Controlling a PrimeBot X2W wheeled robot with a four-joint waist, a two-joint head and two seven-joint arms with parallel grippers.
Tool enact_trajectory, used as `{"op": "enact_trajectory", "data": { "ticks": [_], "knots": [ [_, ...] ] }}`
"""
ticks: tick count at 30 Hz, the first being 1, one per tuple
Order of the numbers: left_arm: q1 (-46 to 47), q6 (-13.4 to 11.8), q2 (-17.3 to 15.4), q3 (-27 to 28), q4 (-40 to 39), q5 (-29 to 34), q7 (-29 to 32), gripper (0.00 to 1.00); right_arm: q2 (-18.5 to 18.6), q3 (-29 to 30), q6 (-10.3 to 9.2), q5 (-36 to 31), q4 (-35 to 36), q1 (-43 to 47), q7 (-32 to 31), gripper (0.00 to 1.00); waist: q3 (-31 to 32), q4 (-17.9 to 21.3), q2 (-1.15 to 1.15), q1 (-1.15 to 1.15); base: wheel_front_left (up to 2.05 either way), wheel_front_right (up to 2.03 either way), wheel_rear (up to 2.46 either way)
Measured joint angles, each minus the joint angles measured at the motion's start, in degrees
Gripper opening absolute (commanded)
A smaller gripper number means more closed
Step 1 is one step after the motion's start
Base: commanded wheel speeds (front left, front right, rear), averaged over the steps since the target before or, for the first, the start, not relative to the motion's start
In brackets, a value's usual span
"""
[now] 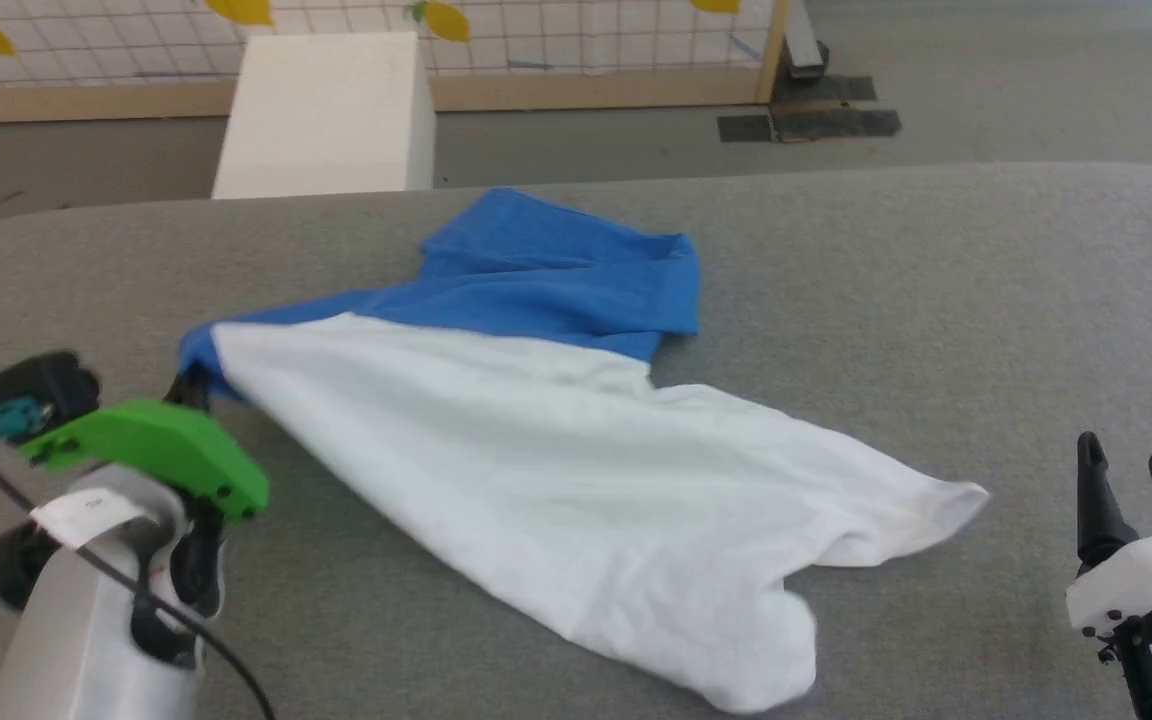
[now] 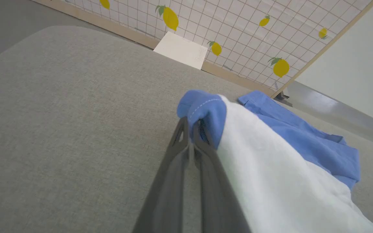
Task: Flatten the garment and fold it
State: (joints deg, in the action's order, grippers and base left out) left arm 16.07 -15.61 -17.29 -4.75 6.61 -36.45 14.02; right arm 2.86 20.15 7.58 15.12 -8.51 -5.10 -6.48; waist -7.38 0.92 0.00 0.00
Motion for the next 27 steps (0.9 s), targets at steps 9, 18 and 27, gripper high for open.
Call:
{"op": "enact_trajectory", "data": {
  "ticks": [9, 18, 27],
  "knots": [
    [-6.9, 0.2, 2.3, -0.8, -0.6, -3.6, 1.9, 1.00, 0.0, -2.1, 0.00, -0.5, 0.0, 0.3, -0.9, 1.00, 1.5, -3.6, 0.00, 0.00, 0.00, 0.00, 0.00],
    [-6.6, 5.5, -0.4, -0.8, -5.8, 11.3, -27.8, 1.00, 0.0, -9.5, 0.00, -5.2, 0.5, -8.0, -9.6, 1.00, 0.2, -5.2, 0.00, 0.00, 0.00, 0.00, 0.00],
    [-7.4, 7.8, 5.9, -1.8, -6.8, 16.3, -28.7, 1.00, 0.0, -19.5, 0.01, -13.9, -12.3, -28.7, -26.3, 1.00, -5.4, -7.0, 0.00, 0.00, 0.00, 0.00, 0.00]
  ]
}}
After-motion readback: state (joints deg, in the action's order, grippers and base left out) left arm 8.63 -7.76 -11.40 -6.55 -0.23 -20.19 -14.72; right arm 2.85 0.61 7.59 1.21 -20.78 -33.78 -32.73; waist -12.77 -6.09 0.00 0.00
